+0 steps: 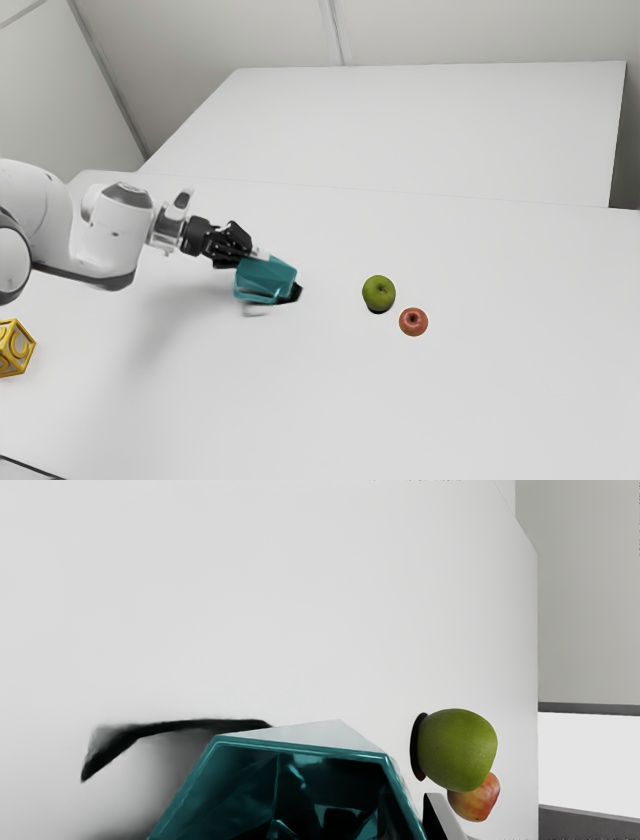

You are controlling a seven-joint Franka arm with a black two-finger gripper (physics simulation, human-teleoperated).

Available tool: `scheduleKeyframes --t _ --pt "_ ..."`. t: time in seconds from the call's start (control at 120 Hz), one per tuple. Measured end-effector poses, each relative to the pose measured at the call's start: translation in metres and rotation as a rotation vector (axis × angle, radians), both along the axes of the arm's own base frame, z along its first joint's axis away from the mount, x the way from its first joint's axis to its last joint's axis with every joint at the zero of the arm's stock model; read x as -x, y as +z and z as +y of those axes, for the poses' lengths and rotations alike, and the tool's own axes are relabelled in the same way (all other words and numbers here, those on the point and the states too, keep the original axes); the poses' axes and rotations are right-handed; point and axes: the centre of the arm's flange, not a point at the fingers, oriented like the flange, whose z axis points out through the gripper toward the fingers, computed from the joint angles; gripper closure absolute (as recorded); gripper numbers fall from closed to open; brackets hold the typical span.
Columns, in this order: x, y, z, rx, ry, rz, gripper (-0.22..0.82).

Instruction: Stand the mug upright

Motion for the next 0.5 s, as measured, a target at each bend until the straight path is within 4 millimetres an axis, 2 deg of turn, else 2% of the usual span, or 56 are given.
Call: scheduleKeyframes --t 0.167,0.392,0.5 --pt "0.000 0.026 -0.004 -0.028 -0.030 -0.044 0.76" --pt "0.007 0.090 -0.019 -0.172 -0.167 -0.085 0.77" --pt "0.013 0.111 -0.029 -0.269 -0.239 -0.069 0.78"
